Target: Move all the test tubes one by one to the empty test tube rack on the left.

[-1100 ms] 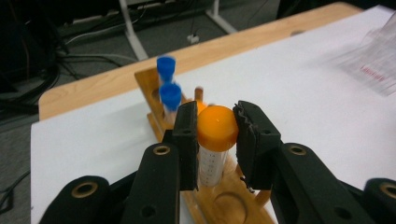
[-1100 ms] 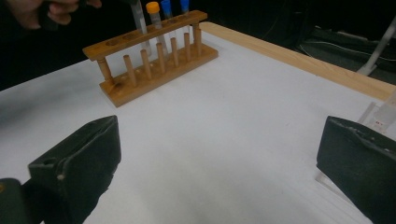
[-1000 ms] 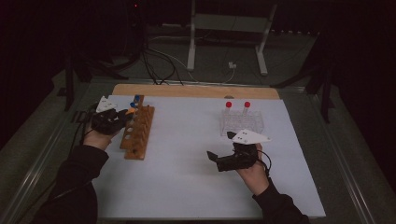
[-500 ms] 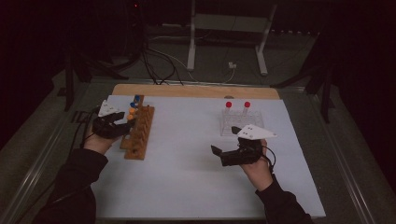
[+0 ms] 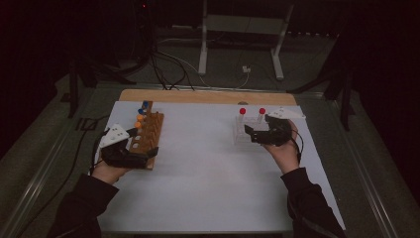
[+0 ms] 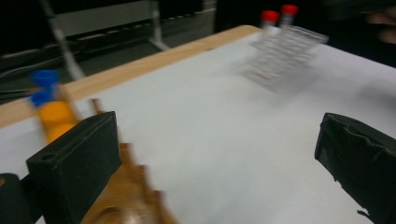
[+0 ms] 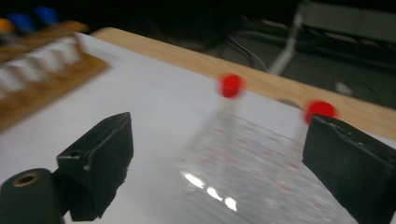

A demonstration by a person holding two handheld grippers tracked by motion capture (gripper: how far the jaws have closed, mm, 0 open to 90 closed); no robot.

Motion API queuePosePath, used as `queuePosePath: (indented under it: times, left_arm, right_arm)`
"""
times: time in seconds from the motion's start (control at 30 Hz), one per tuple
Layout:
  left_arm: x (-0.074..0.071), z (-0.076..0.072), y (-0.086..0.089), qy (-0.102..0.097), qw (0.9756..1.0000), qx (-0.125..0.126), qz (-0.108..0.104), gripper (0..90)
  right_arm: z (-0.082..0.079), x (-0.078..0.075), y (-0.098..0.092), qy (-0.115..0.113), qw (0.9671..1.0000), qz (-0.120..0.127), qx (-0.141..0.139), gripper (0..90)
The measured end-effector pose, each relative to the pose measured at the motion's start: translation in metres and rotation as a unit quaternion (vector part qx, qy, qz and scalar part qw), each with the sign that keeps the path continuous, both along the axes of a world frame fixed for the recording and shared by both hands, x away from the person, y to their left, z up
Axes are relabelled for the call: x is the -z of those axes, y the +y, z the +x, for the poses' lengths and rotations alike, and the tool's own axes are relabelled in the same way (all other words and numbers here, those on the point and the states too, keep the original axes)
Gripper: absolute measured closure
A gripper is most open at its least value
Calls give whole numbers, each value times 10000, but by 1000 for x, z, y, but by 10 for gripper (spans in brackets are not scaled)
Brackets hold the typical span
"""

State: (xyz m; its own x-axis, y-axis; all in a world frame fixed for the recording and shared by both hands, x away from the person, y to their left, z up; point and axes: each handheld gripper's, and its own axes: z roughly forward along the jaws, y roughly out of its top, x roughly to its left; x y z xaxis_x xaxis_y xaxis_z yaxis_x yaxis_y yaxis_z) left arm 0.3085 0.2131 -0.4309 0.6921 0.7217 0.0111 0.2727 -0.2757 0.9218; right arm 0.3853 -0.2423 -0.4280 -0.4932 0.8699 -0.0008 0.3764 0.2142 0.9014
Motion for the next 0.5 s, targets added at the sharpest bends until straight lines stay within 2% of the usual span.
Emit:
queuePosePath:
  times: [0.03,0.1,0.17,0.27,0.33,0.4,0.5]
  left_arm:
    - [1,-2,-3,-20,10000,50,-5,11]
    - [3,-4,-8,-21,9999,156,52,11]
    - [3,-5,-10,-1,9997,261,6,11]
    - [3,-5,-13,7,9995,321,24,11]
    - [4,-5,-13,30,9994,339,46,11]
    - [4,-5,-13,31,9994,327,61,11]
    - [5,-4,-13,70,9994,331,58,11]
  right_arm:
    - [5,3,-4,24,9999,-17,135,168]
    - [15,10,-10,121,9991,-65,398,210]
    - [24,16,-15,256,9979,-163,578,303]
    - [38,24,-18,426,9958,-313,744,424]
    - [46,29,-20,547,9943,-309,856,455]
    - [54,32,-20,679,9938,-209,852,516]
    - [61,35,-17,789,9924,-271,902,571]
